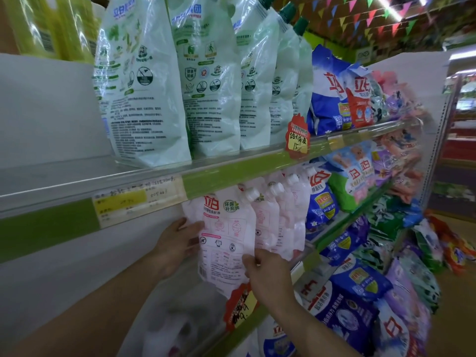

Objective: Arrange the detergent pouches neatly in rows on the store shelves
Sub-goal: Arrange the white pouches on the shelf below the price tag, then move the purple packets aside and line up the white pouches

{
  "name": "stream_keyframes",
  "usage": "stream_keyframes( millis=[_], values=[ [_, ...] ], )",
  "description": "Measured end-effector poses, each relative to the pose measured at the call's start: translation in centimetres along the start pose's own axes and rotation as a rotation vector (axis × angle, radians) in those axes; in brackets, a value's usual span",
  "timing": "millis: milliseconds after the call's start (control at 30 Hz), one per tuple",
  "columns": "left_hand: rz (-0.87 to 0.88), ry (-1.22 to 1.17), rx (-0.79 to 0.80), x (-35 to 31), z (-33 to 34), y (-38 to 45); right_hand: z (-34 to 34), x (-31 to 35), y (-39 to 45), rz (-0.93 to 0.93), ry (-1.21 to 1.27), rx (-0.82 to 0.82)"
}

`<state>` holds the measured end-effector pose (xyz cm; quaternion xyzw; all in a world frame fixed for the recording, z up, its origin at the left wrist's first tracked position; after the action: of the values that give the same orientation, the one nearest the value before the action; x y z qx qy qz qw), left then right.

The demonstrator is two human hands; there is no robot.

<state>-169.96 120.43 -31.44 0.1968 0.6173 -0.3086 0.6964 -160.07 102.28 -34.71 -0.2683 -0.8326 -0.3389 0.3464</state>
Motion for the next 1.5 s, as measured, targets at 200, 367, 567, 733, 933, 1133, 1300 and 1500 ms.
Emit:
stream_keyframes(
  millis=[200,367,567,733,933,1133,1300,1500],
  values=[
    [-0.008,0.057,-0.101,0.5,0.6,-4.0,-1.5,1.6,-1.8,-0.033,0.123,-0.121],
    [0.022,0.066,-0.226,-0.2,-0.7,-9.9,-2.6,4.1,-4.0,-0.101,0.148,-0.053],
    [-0.021,0.111,-0.459,-1.2,-6.0,-20.1,-1.6,8.8,-7.4,-0.163,0.113,0.187],
    [-0.051,0.094,-0.548,-2.2,-11.8,-29.8,0.6,14.2,-12.1,-0.194,0.151,0.303],
    [-0.172,0.113,-0.524,-1.8,-19.7,-40.3,4.8,21.5,-19.8,-0.261,0.173,0.4],
    [-0.219,0.278,-0.656,-0.4,-26.3,-46.6,9.5,26.3,-27.4,-0.272,0.072,0.523],
    [-0.213,0.348,-0.728,0.2,-29.0,-45.5,12.8,27.2,-29.5,-0.239,0.039,0.583],
    [-0.168,0.473,-0.762,-0.4,-32.0,-40.9,18.2,27.7,-28.9,-0.187,0.169,0.601]
  ],
)
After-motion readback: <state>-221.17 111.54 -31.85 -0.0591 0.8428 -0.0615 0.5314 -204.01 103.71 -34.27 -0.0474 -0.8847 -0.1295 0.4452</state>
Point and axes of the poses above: each hand's wrist, its own y-axis towards the middle knuckle, its own z-axis out of the palm, x = y × z, the point moved 1 cm from there along y, towards the middle knuckle, and after that the axes turned 5 degrees about -z, right-handed, at the moved point
